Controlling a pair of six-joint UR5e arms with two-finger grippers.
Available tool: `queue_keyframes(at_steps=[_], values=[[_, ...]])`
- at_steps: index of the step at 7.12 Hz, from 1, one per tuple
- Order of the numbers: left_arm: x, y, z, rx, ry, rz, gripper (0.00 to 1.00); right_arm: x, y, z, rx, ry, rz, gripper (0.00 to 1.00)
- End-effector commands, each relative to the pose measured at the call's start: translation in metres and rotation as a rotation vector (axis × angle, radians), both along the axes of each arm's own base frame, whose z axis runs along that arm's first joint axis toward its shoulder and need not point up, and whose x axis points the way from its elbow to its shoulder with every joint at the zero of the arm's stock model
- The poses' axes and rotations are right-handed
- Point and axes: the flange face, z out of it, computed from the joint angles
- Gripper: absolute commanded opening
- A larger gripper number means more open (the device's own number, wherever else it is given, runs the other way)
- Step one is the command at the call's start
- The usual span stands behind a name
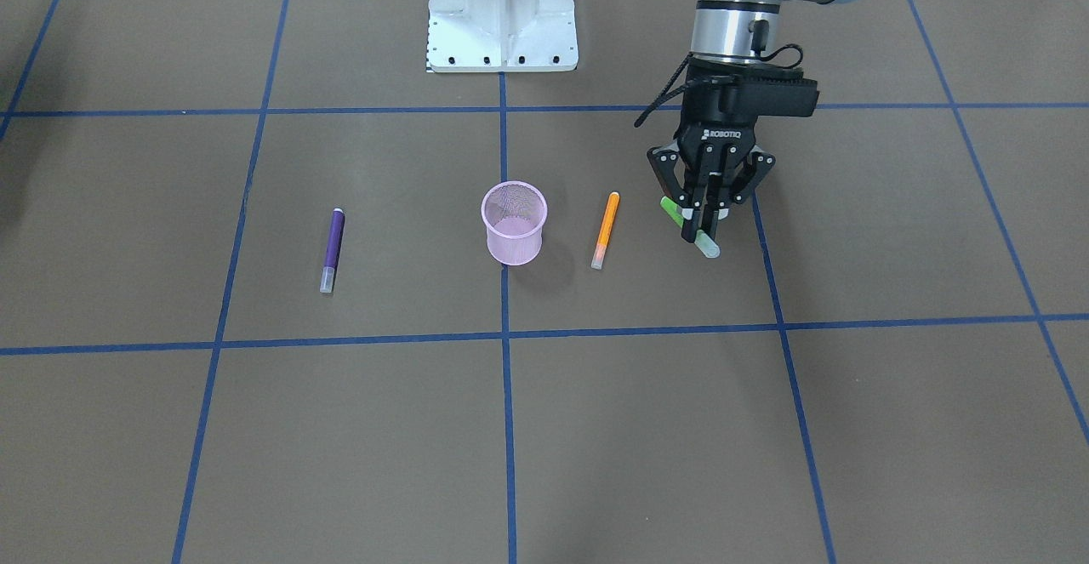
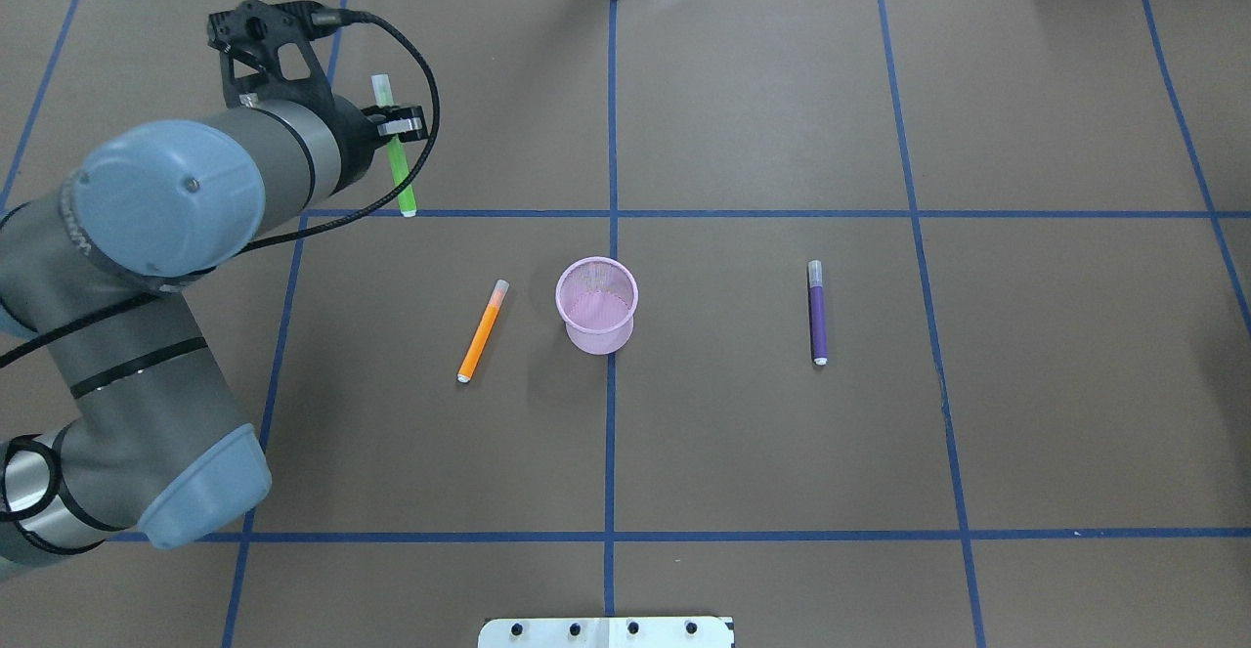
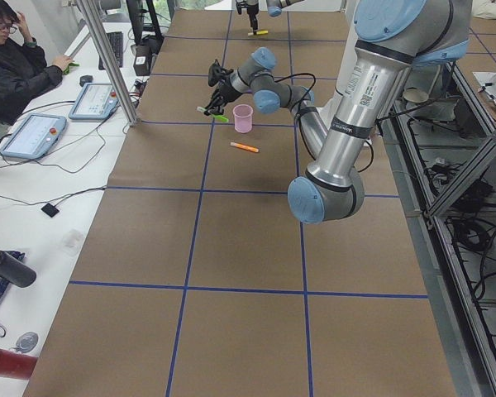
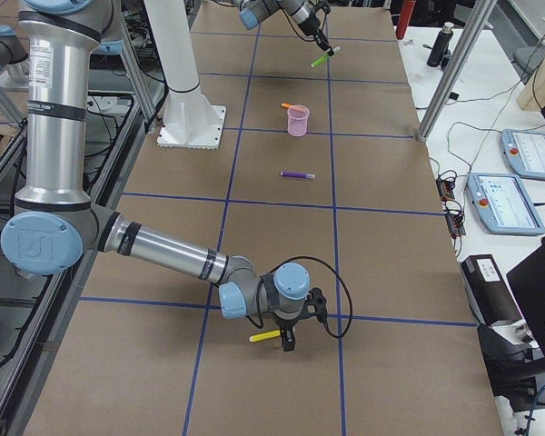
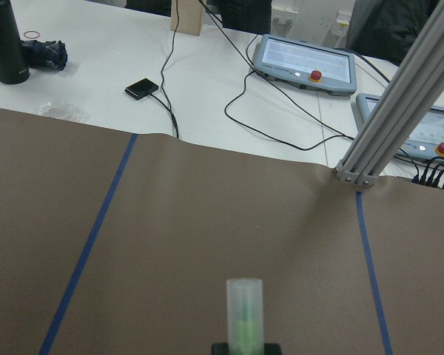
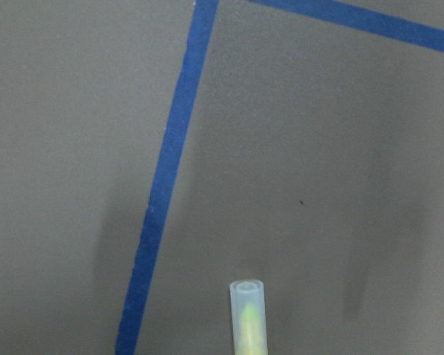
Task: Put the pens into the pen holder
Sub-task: 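Lift the green marker and carry it toward the pink cup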
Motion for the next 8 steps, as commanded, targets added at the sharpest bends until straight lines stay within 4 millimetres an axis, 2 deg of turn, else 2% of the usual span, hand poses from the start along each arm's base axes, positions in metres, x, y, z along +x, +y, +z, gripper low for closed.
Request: queue_keyframes(at_steps=[1, 2, 4, 6, 8], values=[[0.013, 0.008, -0.018, 0.161, 0.007, 0.076, 0.0, 0.0, 0.001, 0.0, 0.003, -0.001, -0.002, 0.96], [0.015, 0.009, -0.022, 0.174, 0.023, 0.078, 0.0, 0.0, 0.001, 0.0, 0.002, -0.001, -0.001, 0.97], [0.038, 0.011, -0.052, 0.223, 0.104, 0.094, 0.0, 0.0, 0.001, 0.001, 0.001, 0.0, -0.002, 0.98], [0.064, 0.008, -0.037, 0.27, 0.162, 0.11, 0.0, 0.001, 0.004, 0.002, -0.003, -0.003, -0.002, 0.98], [0.075, 0.006, -0.025, 0.285, 0.182, 0.115, 0.0, 0.0, 0.005, 0.003, -0.006, -0.002, -0.005, 0.95]])
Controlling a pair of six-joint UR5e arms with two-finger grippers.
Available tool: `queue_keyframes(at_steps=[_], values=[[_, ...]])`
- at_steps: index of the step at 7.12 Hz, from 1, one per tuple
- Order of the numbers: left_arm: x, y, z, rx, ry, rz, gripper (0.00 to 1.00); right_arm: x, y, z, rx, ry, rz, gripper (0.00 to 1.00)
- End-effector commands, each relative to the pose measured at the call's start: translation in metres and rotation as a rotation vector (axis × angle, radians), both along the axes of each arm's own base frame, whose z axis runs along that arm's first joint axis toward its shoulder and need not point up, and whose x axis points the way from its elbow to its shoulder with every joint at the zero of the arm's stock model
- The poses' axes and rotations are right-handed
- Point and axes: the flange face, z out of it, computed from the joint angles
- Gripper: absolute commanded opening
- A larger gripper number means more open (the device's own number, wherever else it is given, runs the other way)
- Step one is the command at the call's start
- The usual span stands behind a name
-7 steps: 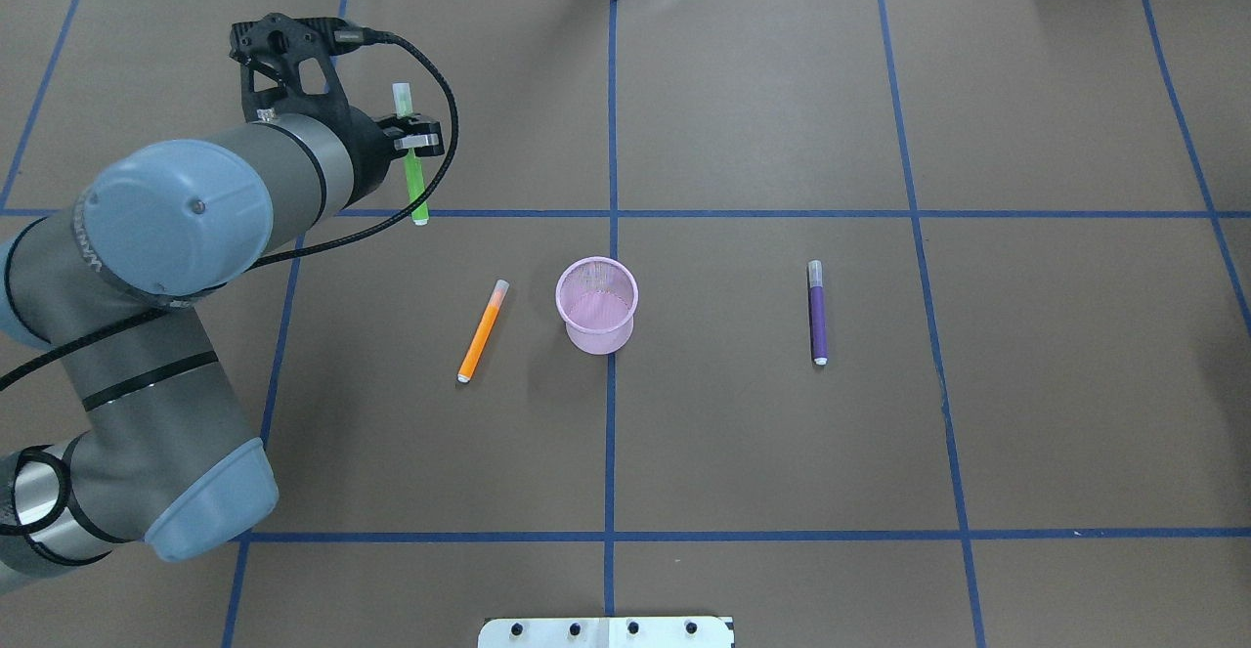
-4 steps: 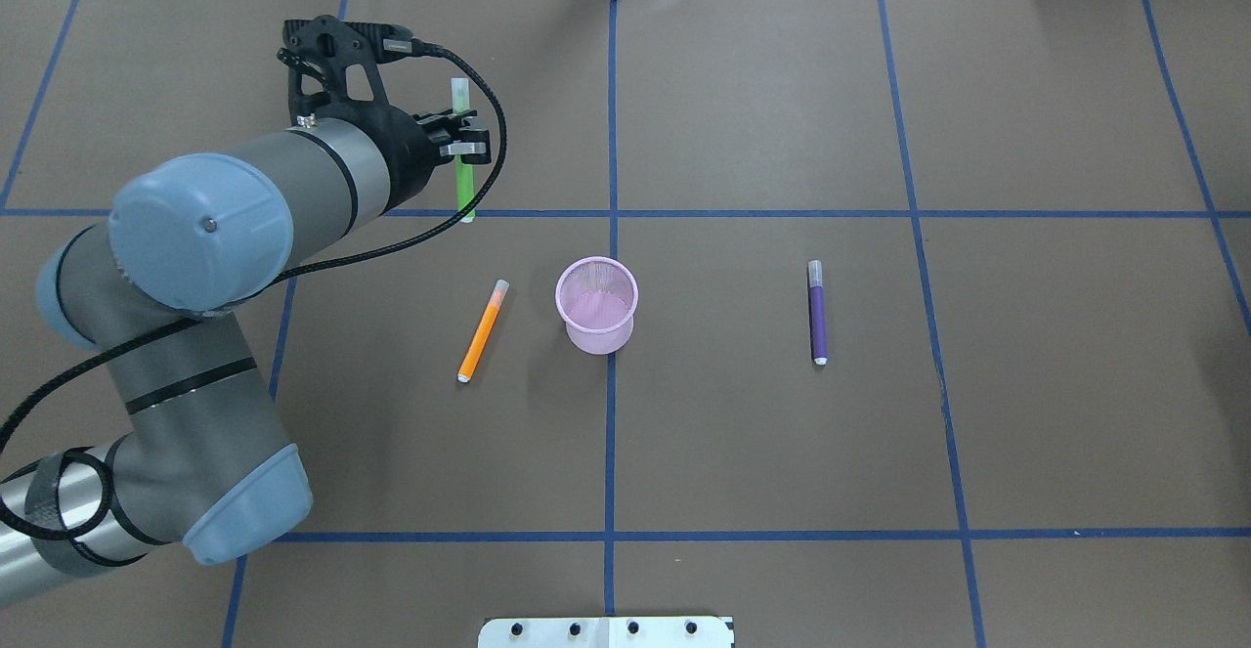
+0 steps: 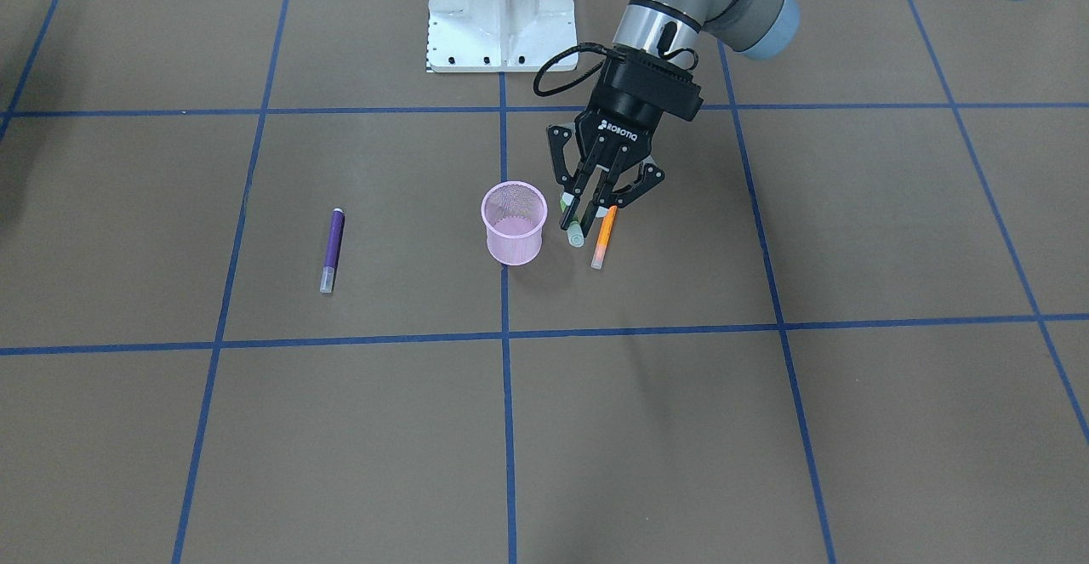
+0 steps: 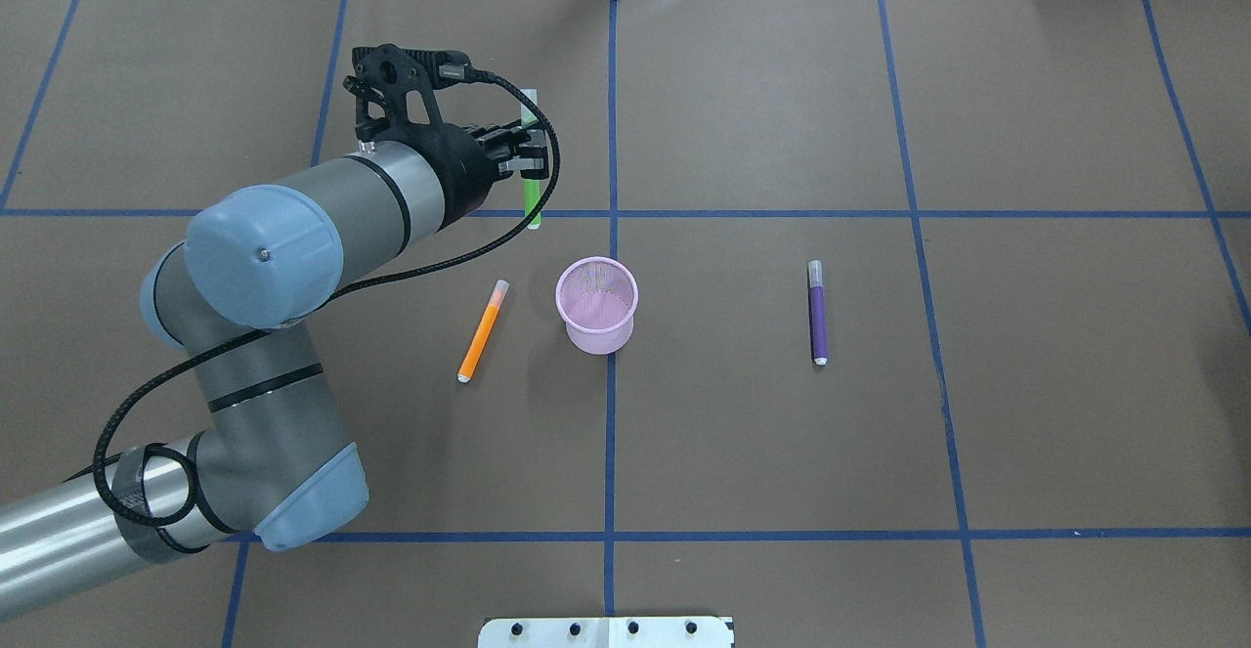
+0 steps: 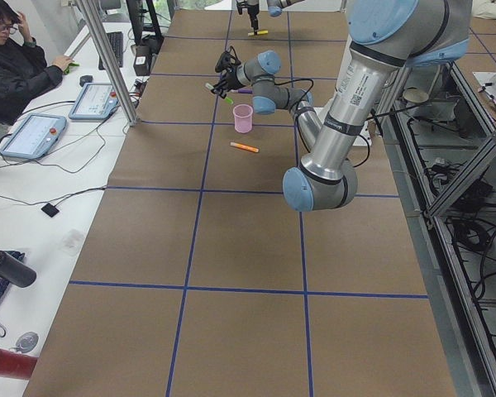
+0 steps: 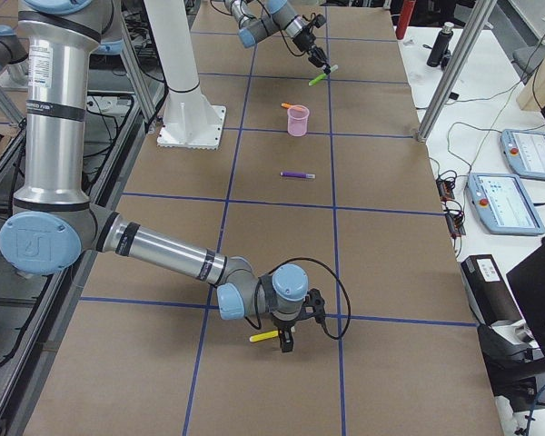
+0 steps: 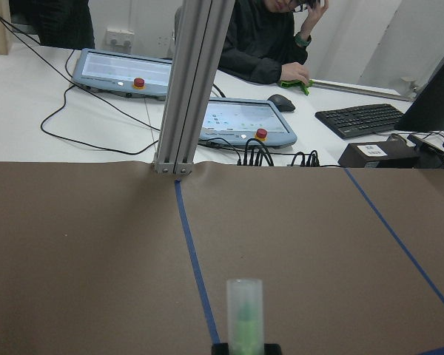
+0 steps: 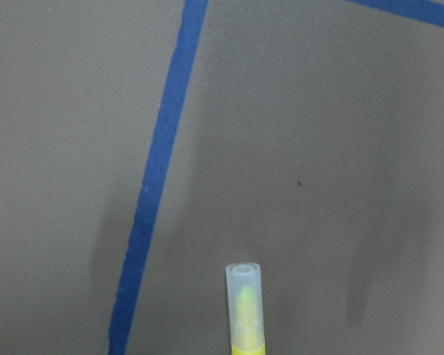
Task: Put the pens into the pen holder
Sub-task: 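Hold the green marker above the cup, aligning it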
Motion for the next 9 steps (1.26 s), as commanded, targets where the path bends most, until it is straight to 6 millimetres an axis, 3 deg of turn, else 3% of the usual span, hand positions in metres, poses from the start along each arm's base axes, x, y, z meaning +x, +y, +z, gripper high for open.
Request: queue_keyframes(at_steps=[1, 3, 6, 9], values=[[0.0104, -0.0031, 0.0084, 0.005, 0.005, 0.005, 0.0, -0.0011, 0.0008, 0.0011, -0.001, 0.003, -0.003, 0.91], [0.0103, -0.0032, 0.0075, 0.004, 0.009, 0.003, 0.0, -0.0033, 0.0024, 0.0042, -0.009, 0.007, -0.008, 0.89], [0.0103, -0.0032, 0.0075, 0.003, 0.01, 0.002, 0.0, -0.0038, 0.0005, 0.003, -0.006, 0.006, -0.008, 0.55], [0.0098, -0.0029, 0.0069, 0.003, 0.011, 0.002, 0.0, -0.0035, 0.0008, 0.004, -0.008, 0.01, -0.007, 0.43]])
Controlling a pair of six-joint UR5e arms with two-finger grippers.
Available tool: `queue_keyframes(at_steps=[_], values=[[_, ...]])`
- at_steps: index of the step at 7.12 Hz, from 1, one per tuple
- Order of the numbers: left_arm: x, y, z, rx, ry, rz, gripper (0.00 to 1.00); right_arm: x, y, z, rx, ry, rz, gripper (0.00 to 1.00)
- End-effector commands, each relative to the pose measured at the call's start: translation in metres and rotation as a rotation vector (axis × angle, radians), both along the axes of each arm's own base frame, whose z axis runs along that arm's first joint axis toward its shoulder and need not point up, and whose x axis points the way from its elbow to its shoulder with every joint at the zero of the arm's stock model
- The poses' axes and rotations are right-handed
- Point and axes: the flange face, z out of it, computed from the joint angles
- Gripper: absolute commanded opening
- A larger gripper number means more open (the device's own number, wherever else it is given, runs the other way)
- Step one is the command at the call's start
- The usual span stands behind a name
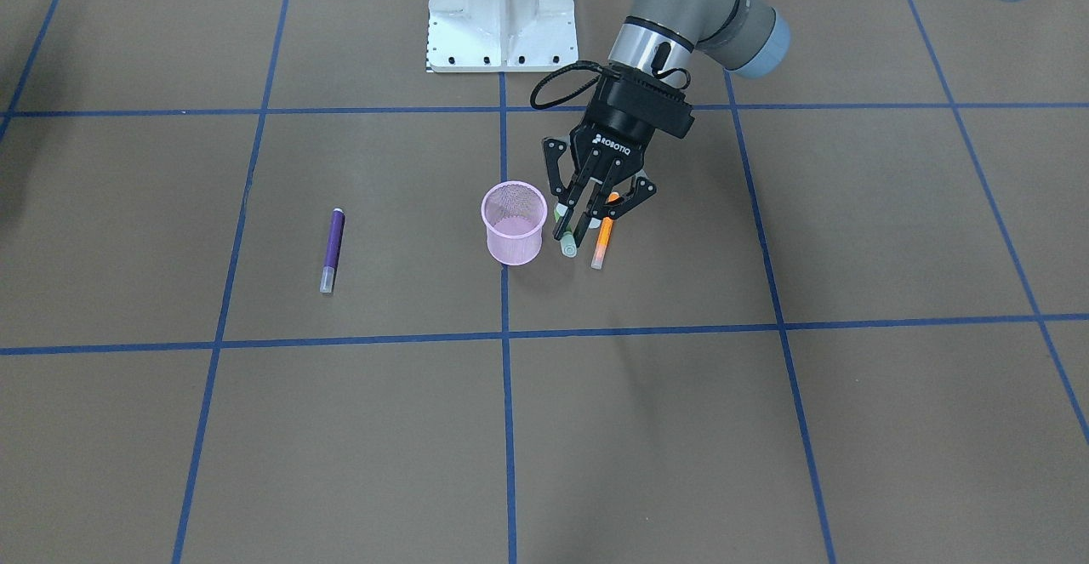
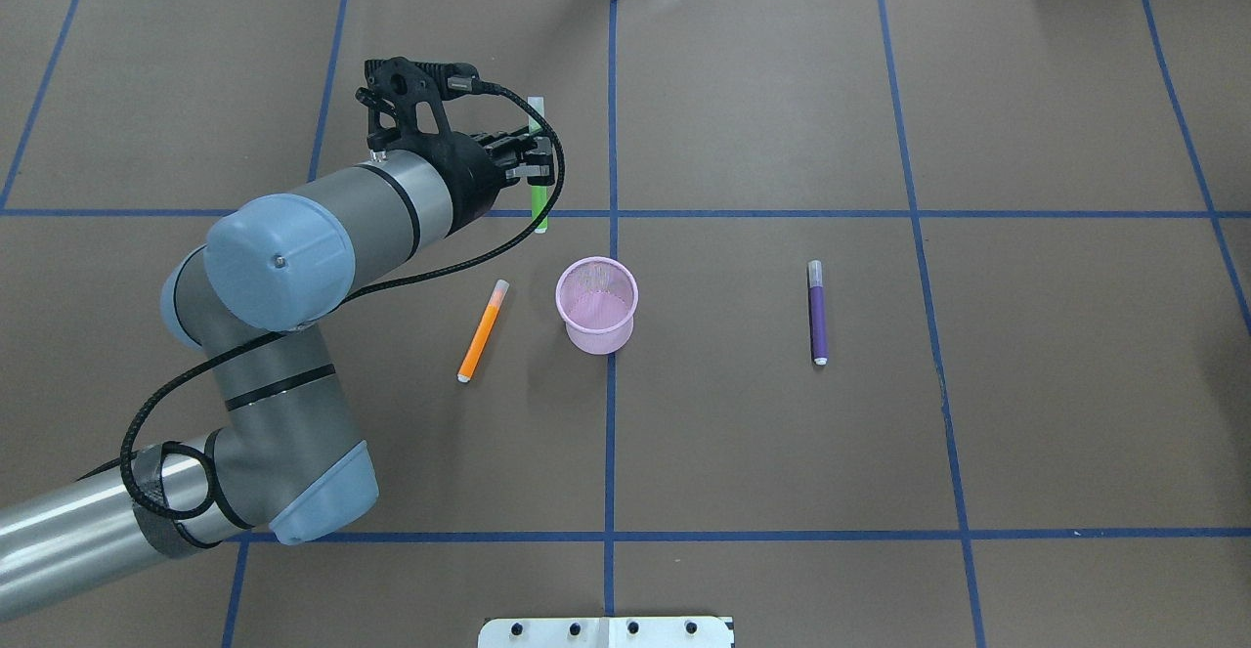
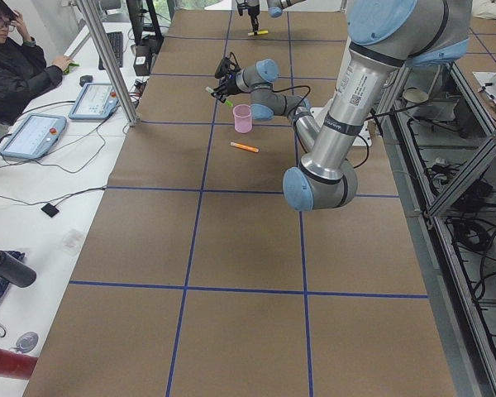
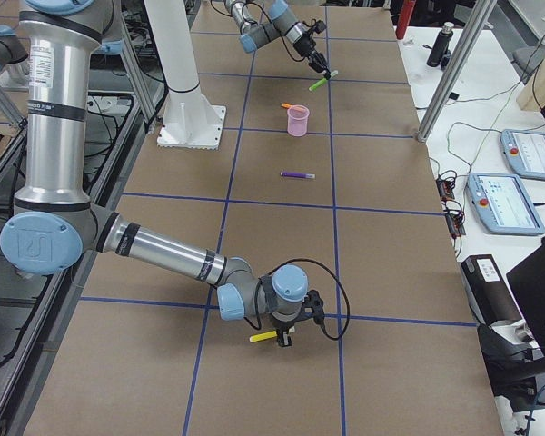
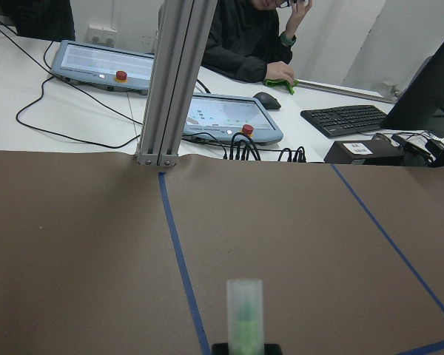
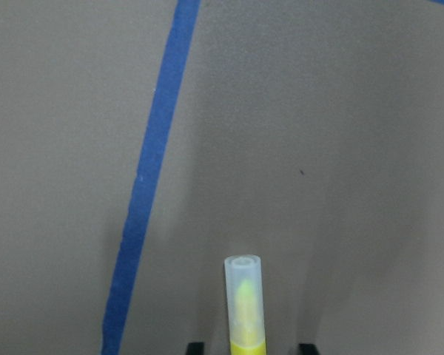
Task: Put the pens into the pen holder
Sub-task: 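Hold the green marker above the cup, aligning it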
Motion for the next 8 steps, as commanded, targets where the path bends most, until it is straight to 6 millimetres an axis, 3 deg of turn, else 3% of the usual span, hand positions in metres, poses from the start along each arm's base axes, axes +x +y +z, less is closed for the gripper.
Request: queue_keyframes(at_steps=[1, 6, 7, 8], values=[[-0.0004, 0.0002, -0.0005, 0.0, 0.002, -0.001, 0.0, 0.0001, 0.0001, 0.0004, -0.002, 0.002, 0.0, 0.43], [-0.0014, 0.0008, -0.0018, 0.005, 0.001, 0.0, 0.0, 0.0002, 0.001, 0.0038, -0.008, 0.002, 0.0, 0.42], [-0.0015, 0.0008, -0.0019, 0.006, 0.002, 0.0, 0.0, 0.0002, 0.001, 0.0038, -0.008, 0.002, 0.0, 0.29], [-0.0017, -0.0001, -0.0004, 0.005, -0.001, -0.001, 0.0, -0.0017, -0.0012, 0.0015, 0.0, 0.0, -0.004, 0.08]])
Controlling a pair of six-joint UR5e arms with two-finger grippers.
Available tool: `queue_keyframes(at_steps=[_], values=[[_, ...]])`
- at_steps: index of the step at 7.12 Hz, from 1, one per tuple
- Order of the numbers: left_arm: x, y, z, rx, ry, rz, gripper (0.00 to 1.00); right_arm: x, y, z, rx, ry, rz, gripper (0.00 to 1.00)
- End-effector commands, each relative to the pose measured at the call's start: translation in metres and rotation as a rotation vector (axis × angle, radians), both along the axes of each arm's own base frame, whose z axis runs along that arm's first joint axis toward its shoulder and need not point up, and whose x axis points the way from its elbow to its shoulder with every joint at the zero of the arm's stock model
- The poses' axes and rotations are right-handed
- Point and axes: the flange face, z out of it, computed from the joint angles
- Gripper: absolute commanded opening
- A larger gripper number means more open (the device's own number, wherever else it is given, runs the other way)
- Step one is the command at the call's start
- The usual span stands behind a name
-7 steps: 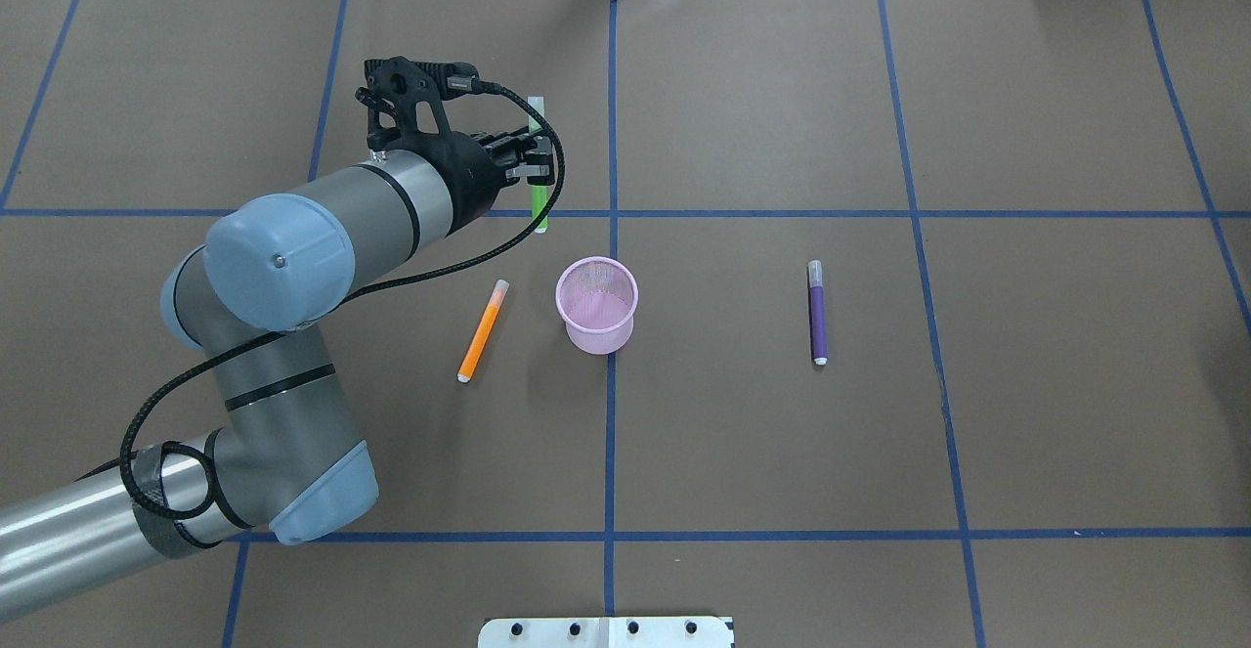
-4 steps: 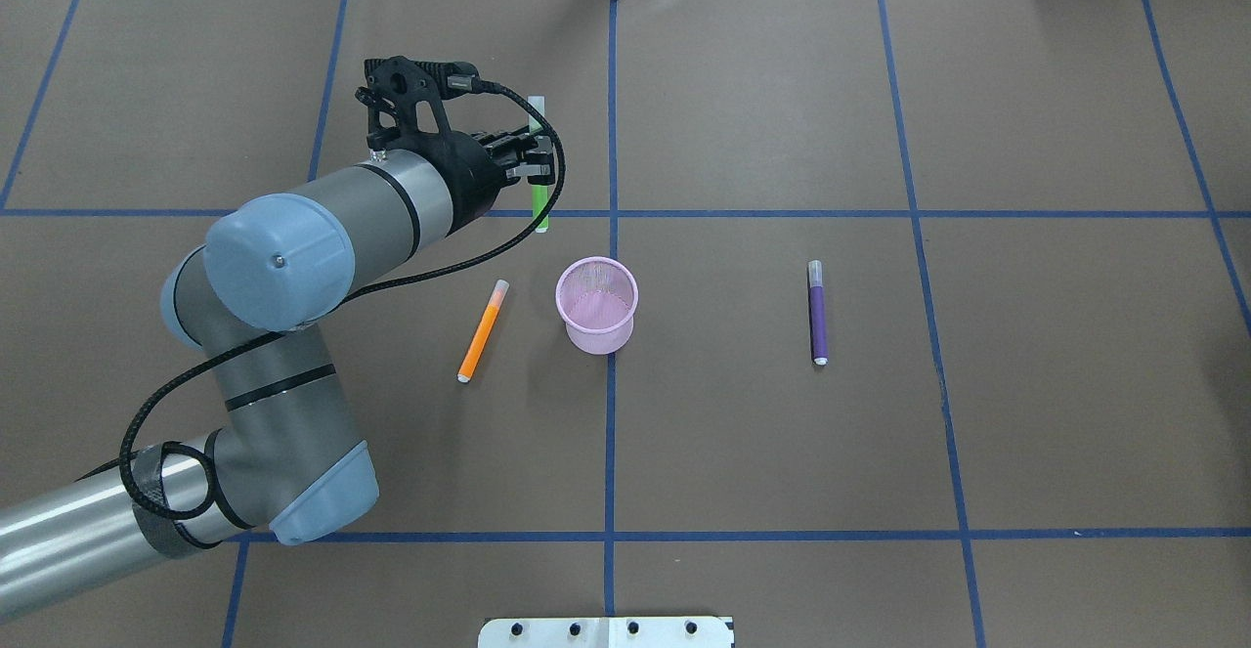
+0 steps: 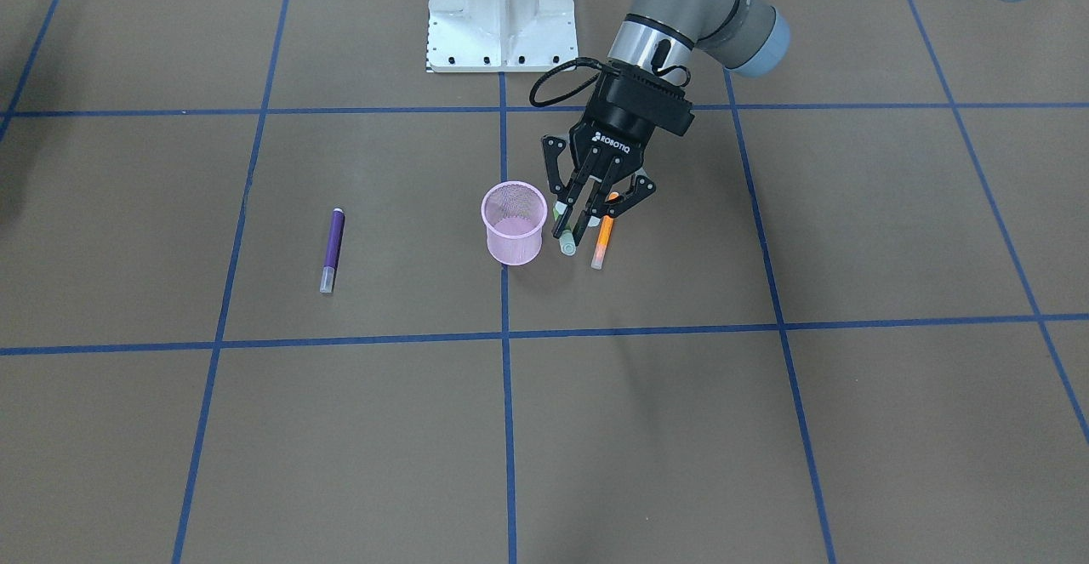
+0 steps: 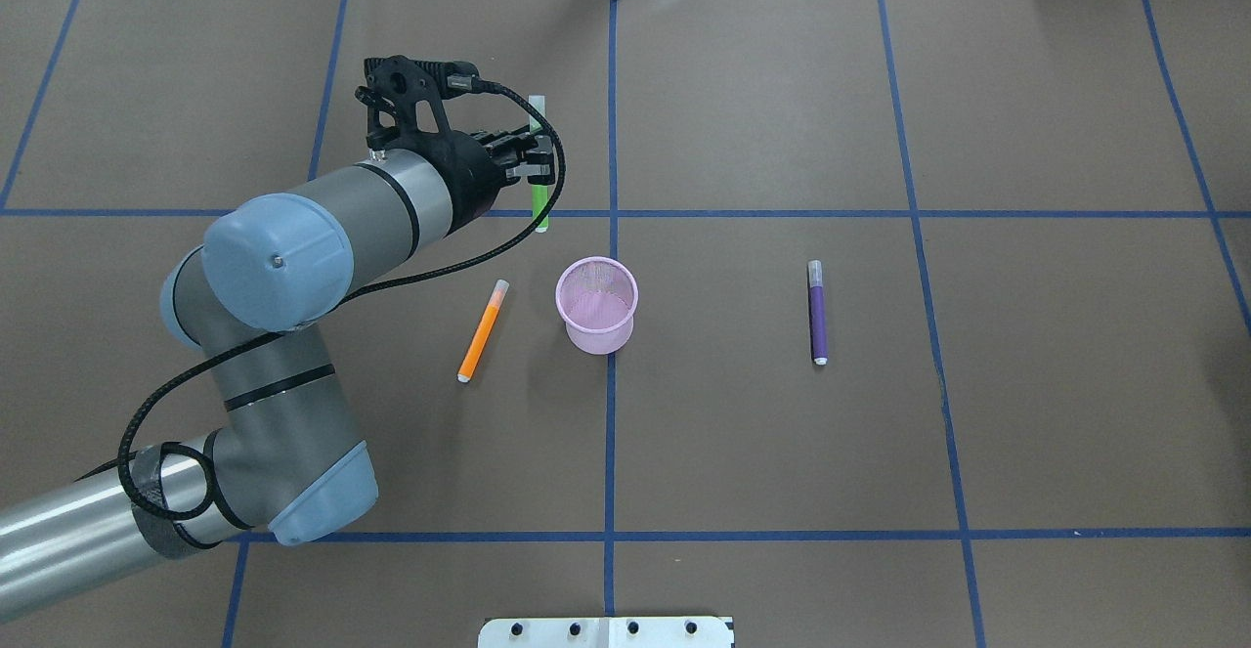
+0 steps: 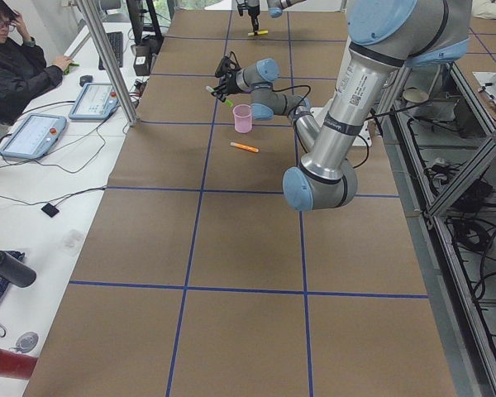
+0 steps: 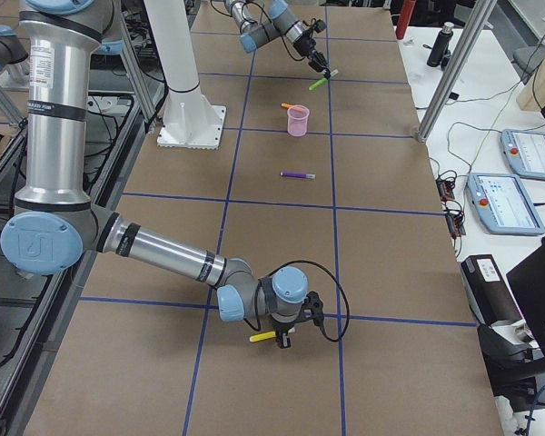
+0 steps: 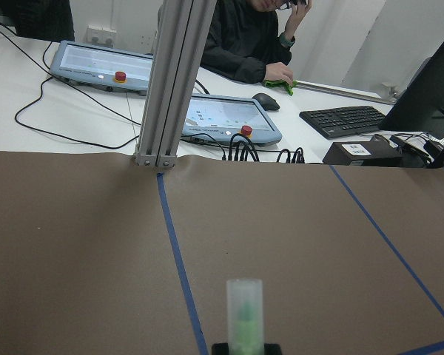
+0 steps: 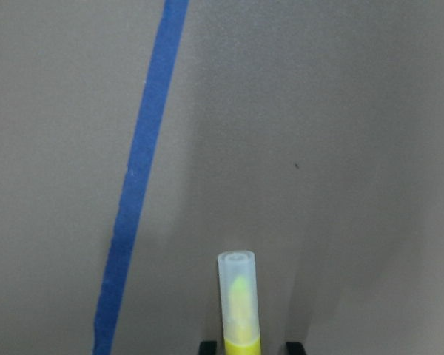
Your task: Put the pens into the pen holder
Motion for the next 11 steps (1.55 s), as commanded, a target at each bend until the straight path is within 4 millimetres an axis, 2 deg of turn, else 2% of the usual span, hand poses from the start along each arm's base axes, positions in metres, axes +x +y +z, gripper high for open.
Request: queue_keyframes(at_steps=[1, 2, 5, 6, 7, 8, 9, 11], values=[[-0.001, 0.0, 0.001, 0.0, 0.0, -0.001, 0.0, -0.001, -0.002, -0.002, 0.014, -0.004, -0.011, 0.0], [-0.002, 0.0, -0.001, 0.001, 0.002, -0.001, 0.0, -0.003, -0.005, -0.011, 0.043, -0.013, -0.022, 0.0], [0.008, 0.003, 0.003, -0.004, -0.007, 0.011, 0.0, -0.007, -0.03, -0.073, 0.121, -0.058, 0.018, 0.0], [0.032, 0.018, -0.005, -0.002, 0.0, 0.043, 0.0, -0.007, -0.043, -0.112, 0.156, -0.08, 0.068, 0.0], [0.051, 0.022, -0.02, 0.002, 0.01, 0.059, 0.0, -0.01, -0.055, -0.149, 0.165, -0.104, 0.132, 0.0], [0.059, 0.029, -0.023, 0.003, 0.013, 0.075, 0.0, -0.014, -0.071, -0.174, 0.166, -0.13, 0.179, 0.0], [0.065, 0.03, -0.02, 0.0, 0.004, 0.081, 0.0, -0.016, -0.076, -0.186, 0.183, -0.14, 0.18, 0.0], [0.078, 0.025, -0.003, -0.019, -0.031, 0.075, 0.0, -0.017, -0.078, -0.227, 0.225, -0.183, 0.194, 0.0]])
